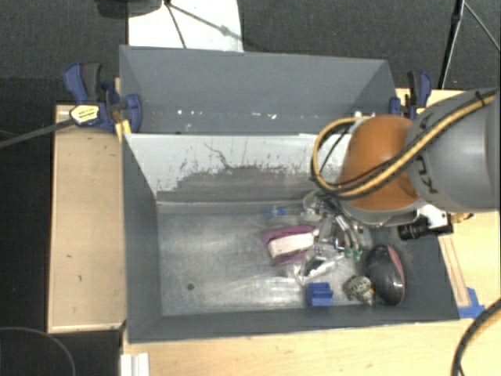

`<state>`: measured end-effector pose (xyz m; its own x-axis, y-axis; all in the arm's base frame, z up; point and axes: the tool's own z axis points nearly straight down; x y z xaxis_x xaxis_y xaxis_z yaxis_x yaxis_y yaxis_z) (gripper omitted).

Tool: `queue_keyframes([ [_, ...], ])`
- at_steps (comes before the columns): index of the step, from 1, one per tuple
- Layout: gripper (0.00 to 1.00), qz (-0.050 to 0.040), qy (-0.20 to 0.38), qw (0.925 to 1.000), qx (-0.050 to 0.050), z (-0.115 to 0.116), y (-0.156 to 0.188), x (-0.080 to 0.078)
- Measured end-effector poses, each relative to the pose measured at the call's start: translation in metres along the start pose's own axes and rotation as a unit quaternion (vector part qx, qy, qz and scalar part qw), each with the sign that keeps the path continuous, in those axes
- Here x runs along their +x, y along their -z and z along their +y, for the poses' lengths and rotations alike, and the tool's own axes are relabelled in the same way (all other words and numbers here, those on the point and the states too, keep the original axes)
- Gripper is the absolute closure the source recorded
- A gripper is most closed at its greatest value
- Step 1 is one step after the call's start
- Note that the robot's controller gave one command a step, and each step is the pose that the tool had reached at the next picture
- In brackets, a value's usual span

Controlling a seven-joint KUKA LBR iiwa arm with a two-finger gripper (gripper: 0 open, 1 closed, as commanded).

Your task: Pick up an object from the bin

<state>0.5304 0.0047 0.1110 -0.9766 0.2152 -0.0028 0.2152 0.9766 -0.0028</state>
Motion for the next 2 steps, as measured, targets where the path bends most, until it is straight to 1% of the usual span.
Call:
queue_keyframes([
  [1, 0.0, 0.0022, -0.045, 0.999, -0.003, 0.001, -0.038, -0.026],
  [2, 0.0, -0.0032, -0.15, 0.9886, -0.004, 0.008, -0.036, -0.012],
])
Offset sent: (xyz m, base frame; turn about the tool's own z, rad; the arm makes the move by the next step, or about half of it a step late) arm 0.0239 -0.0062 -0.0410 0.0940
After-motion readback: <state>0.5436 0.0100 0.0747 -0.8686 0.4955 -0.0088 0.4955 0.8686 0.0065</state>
